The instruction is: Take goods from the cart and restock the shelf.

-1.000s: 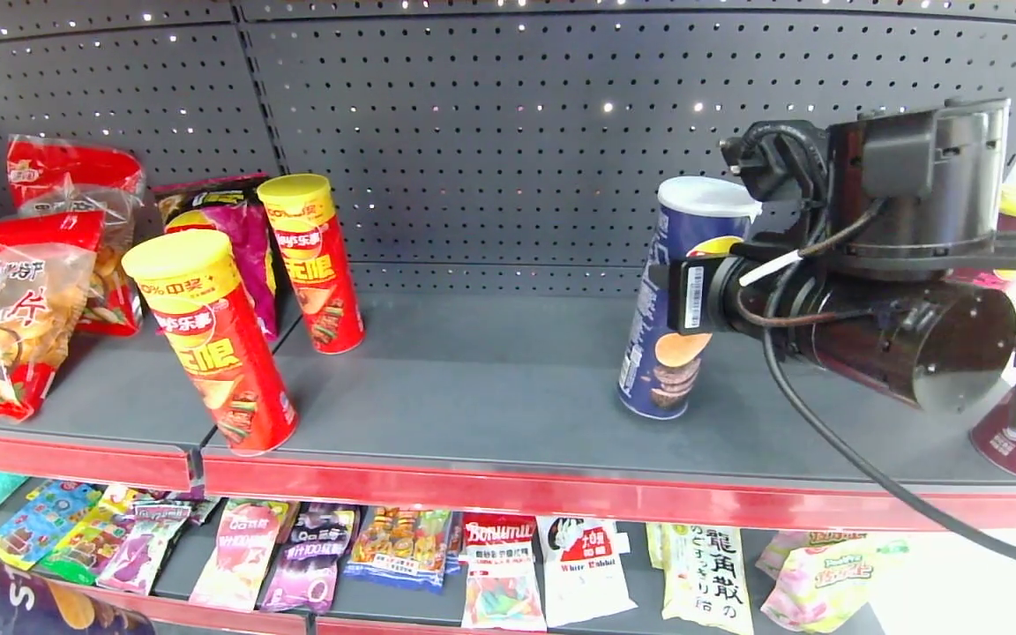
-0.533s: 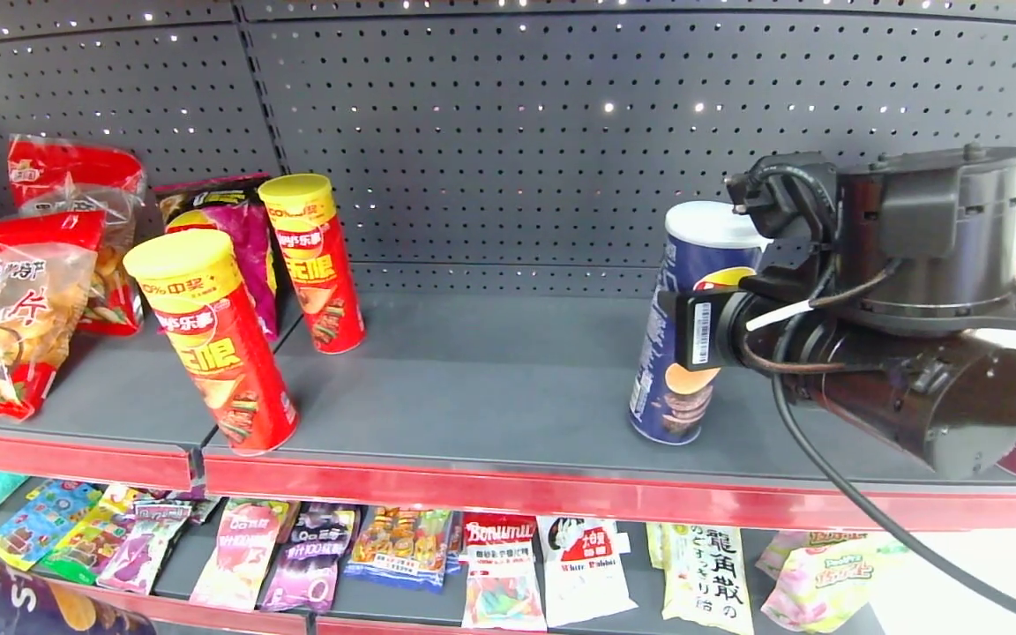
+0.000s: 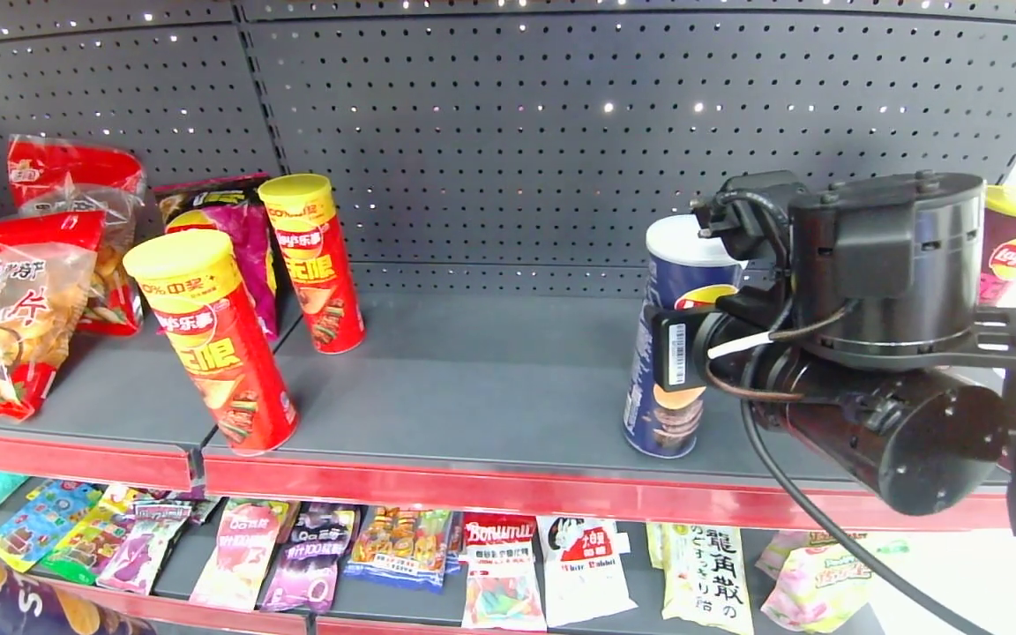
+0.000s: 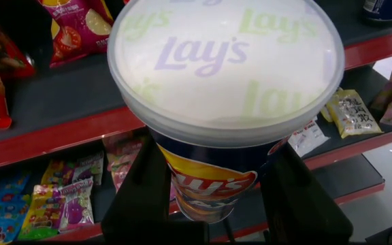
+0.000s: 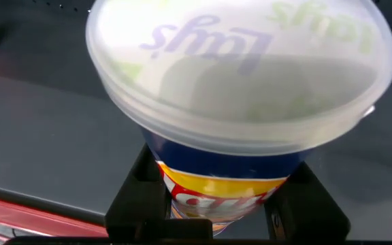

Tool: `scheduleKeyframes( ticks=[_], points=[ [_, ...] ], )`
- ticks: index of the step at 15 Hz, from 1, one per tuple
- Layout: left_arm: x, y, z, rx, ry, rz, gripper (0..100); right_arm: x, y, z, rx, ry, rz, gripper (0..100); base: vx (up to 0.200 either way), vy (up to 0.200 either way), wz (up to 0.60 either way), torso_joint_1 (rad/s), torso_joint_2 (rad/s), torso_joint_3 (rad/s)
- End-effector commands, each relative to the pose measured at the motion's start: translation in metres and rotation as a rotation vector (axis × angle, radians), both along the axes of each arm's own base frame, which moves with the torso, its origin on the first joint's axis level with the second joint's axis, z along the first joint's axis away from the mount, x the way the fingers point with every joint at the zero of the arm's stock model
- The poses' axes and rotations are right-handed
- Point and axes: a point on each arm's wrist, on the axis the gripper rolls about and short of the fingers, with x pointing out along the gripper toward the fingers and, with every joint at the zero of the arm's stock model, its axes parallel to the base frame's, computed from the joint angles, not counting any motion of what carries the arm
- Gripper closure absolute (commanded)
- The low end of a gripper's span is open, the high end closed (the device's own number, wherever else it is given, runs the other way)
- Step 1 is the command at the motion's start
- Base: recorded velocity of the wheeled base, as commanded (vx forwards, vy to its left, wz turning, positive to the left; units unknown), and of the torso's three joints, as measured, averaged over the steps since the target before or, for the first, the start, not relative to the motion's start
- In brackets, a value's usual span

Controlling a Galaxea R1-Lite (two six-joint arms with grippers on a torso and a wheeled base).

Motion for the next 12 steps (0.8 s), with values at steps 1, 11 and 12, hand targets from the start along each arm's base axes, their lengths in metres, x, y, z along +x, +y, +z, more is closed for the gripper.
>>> scheduleKeyframes(
  ticks=[1, 11, 12],
  points=[
    [0.0, 0.0, 0.0, 0.0, 0.0, 0.0, 100, -0.001, 0.005, -0.003, -0.008, 0.007, 0.012, 100, 0.0, 0.0, 0.0, 0.0, 0.0, 0.0],
    [0.0, 0.0, -0.002, 0.001, 0.006, 0.0, 100, -0.005, 0.017, -0.01, 0.003, -0.004, -0.064, 100, 0.0, 0.0, 0.0, 0.0, 0.0, 0.0],
    [0.0, 0.0, -0.002, 0.001, 0.006, 0.0, 100, -0.005, 0.018, -0.01, 0.007, -0.005, -0.061, 100, 0.0, 0.0, 0.0, 0.0, 0.0, 0.0]
  ],
)
